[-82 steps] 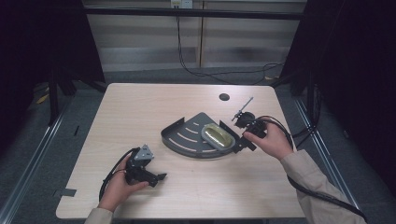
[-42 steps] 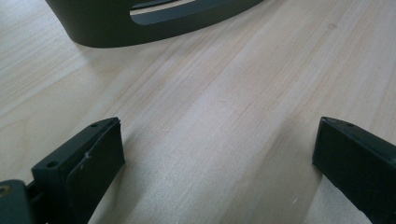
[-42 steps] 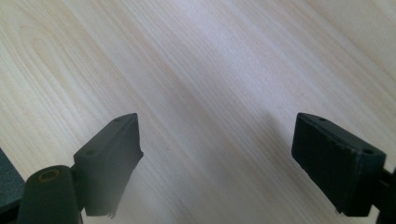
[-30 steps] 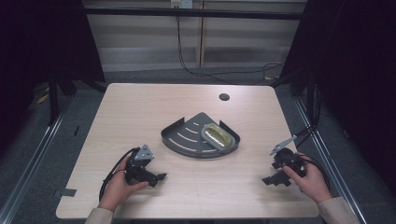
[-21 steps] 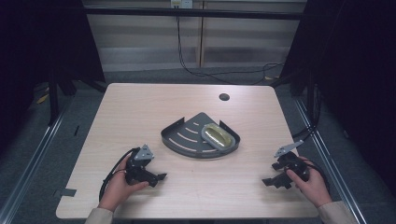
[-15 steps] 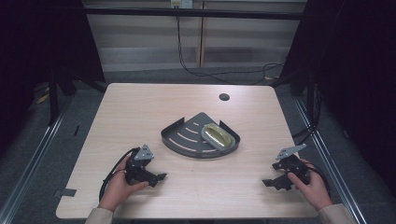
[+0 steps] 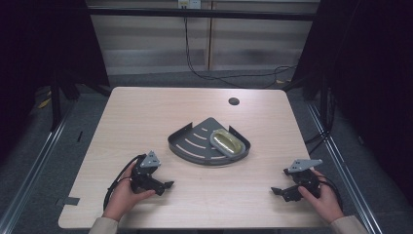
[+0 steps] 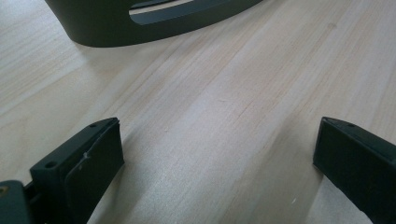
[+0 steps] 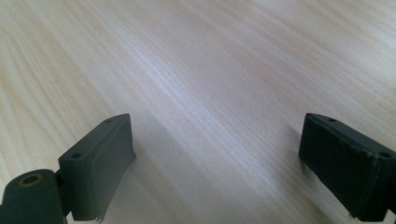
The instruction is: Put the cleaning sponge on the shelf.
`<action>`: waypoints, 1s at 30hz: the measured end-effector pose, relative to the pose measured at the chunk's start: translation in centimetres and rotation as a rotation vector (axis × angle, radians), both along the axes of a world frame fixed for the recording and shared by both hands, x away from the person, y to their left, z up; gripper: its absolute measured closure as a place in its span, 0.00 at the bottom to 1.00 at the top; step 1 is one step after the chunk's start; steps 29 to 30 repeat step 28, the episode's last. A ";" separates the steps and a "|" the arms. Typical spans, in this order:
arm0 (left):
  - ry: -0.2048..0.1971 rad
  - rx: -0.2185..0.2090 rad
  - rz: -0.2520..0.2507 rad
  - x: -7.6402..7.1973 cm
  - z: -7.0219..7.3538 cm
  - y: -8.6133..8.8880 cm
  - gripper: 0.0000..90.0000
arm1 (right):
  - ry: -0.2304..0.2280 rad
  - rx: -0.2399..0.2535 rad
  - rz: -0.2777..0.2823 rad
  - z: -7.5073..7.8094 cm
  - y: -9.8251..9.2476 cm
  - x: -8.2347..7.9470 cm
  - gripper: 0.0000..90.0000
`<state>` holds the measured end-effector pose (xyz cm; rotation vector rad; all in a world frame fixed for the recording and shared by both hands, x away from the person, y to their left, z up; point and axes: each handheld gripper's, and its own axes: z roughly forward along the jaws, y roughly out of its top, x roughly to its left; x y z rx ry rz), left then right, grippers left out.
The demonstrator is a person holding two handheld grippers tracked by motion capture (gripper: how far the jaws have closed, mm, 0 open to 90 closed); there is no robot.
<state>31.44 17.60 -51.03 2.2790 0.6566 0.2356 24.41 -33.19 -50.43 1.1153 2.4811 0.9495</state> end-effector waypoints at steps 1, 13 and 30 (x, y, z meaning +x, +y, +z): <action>0.000 0.000 0.000 0.0 0.0 0.0 0.01 | -0.014 0.014 -0.007 -0.2 -0.1 -0.1 0.11; -0.001 0.004 -0.004 0.0 0.0 0.0 0.01 | -0.059 0.051 -0.018 -0.6 -0.4 -0.5 0.11; 0.002 0.007 -0.002 0.0 0.0 0.0 0.00 | -0.060 0.051 -0.015 -0.6 -0.4 -0.5 0.10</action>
